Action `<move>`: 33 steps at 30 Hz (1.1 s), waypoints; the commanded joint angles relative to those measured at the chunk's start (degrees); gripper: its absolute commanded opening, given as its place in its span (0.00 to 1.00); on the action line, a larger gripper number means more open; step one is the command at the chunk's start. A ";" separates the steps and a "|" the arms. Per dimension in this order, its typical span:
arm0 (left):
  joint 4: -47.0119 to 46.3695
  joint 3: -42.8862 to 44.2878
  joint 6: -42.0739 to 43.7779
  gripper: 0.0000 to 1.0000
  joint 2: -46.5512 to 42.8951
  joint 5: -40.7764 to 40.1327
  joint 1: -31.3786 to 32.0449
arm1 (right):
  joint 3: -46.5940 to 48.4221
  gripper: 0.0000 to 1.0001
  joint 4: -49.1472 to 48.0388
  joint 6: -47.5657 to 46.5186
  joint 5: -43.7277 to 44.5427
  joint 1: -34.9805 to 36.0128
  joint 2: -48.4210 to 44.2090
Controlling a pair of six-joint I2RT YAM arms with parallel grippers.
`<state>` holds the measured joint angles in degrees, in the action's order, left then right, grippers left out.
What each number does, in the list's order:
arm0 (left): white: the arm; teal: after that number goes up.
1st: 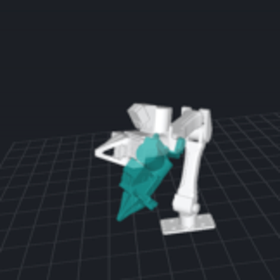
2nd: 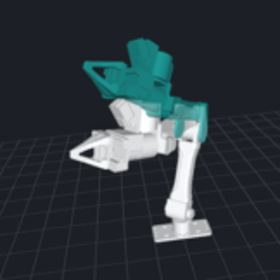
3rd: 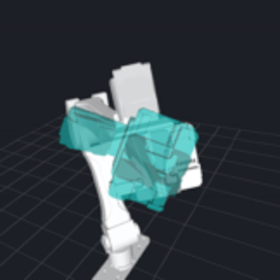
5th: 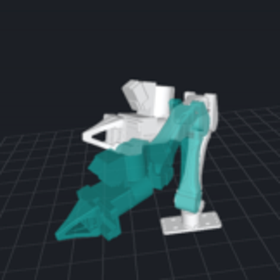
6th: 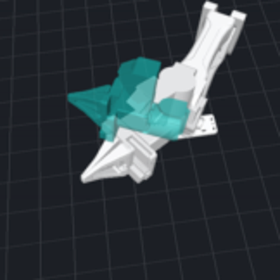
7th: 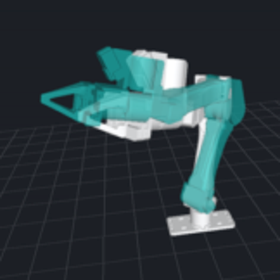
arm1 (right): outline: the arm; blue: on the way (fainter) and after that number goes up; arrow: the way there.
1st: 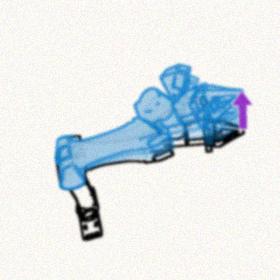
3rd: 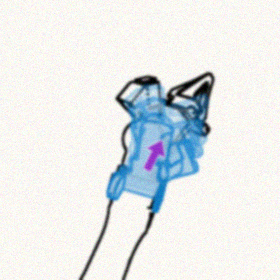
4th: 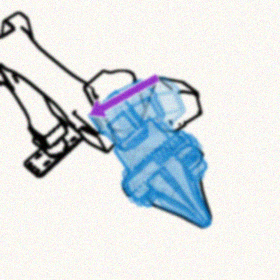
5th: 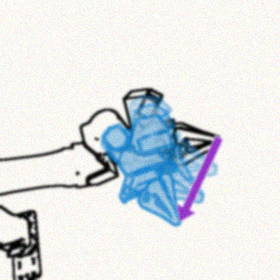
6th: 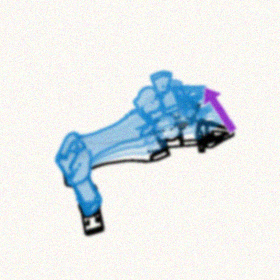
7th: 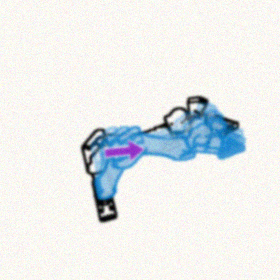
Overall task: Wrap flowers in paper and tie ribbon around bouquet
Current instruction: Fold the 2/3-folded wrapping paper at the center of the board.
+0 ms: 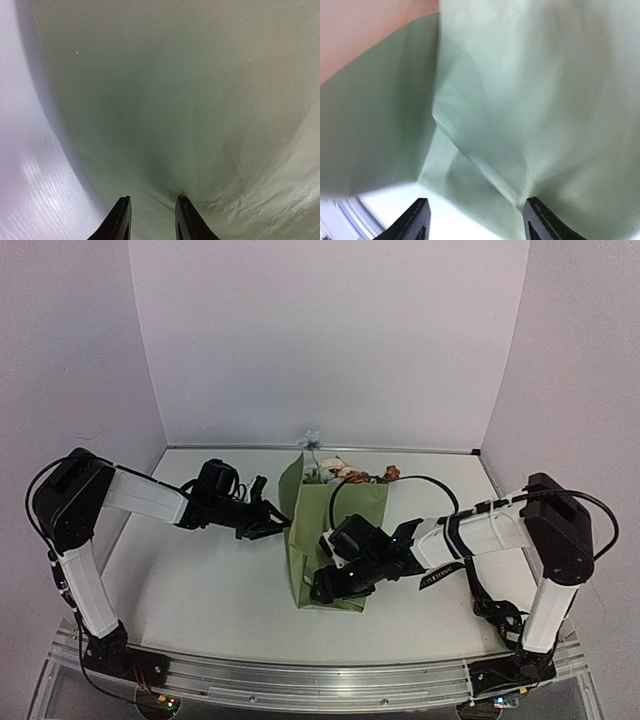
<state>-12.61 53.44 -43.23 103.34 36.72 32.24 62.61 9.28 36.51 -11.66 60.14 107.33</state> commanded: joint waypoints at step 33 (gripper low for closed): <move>10.02 14.86 4.74 0.26 11.45 10.39 6.68 | 3.84 0.22 11.09 8.87 8.07 -9.10 4.55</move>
<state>-3.93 65.15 -40.24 113.81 45.48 38.10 68.55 25.30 41.08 -4.40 51.09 110.69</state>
